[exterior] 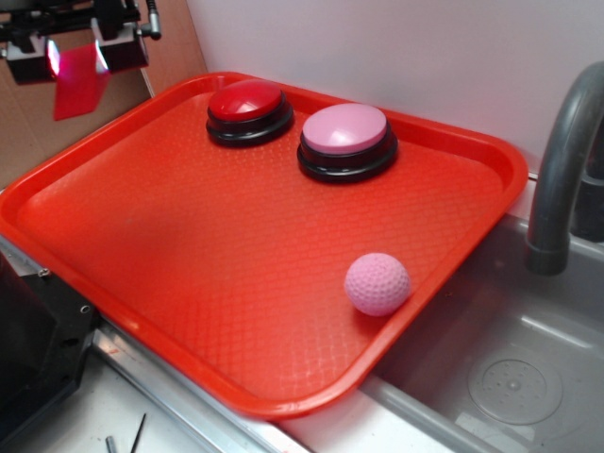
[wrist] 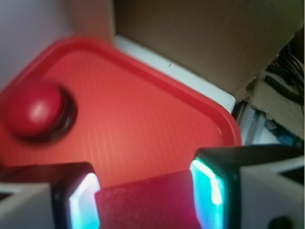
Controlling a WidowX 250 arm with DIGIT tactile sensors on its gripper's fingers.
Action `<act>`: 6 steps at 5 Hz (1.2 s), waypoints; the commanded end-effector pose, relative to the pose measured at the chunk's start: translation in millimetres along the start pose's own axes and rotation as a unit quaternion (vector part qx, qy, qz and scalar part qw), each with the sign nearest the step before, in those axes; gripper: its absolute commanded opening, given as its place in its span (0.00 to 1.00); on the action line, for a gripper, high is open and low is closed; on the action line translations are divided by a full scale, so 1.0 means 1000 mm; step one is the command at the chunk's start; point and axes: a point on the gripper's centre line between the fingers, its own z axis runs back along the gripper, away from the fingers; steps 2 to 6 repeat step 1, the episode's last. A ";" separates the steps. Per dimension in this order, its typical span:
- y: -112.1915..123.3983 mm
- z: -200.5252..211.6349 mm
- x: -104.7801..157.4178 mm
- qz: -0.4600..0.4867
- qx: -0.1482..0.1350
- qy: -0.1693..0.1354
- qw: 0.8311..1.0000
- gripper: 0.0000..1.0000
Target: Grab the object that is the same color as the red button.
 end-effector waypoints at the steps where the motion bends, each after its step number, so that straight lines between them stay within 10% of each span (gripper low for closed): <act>1: -0.002 0.028 0.001 -0.161 -0.056 -0.006 0.985 0.00; 6: -0.002 0.028 0.001 -0.161 -0.056 -0.006 0.985 0.00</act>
